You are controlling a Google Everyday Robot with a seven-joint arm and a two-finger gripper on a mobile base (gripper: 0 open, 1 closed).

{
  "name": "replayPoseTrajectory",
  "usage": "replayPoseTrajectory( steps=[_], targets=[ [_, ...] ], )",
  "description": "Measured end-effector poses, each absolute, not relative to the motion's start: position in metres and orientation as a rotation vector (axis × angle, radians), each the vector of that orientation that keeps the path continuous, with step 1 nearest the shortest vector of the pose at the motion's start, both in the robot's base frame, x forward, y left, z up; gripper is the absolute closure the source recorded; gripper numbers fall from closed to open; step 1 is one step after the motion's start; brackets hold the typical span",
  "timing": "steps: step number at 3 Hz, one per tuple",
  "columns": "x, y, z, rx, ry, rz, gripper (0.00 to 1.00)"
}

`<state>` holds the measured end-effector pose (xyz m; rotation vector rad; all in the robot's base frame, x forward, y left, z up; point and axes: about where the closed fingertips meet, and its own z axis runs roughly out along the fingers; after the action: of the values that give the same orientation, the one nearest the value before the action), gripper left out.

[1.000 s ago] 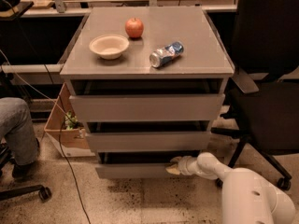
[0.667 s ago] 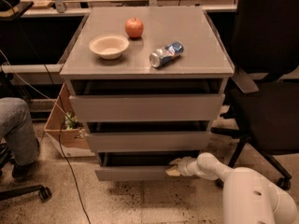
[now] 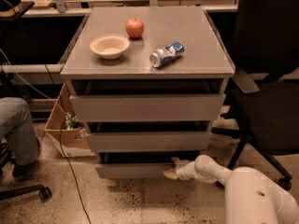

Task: Open bottom drawer

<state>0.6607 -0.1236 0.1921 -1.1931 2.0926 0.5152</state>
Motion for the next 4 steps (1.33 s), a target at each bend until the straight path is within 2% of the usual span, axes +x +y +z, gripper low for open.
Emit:
replayPoseTrajectory(
  steps=[1,2,3,4],
  targets=[
    [0.639,-0.113,0.191,-1.229,2.091,0.564,0.02],
    [0.598,-0.09,0.189,-1.313,2.073,0.658,0.0],
    [0.556,-0.068,0.185,-1.391,2.066,0.755,0.0],
    [0.556,-0.068,0.19,-1.391,2.066,0.755,0.18]
  ],
)
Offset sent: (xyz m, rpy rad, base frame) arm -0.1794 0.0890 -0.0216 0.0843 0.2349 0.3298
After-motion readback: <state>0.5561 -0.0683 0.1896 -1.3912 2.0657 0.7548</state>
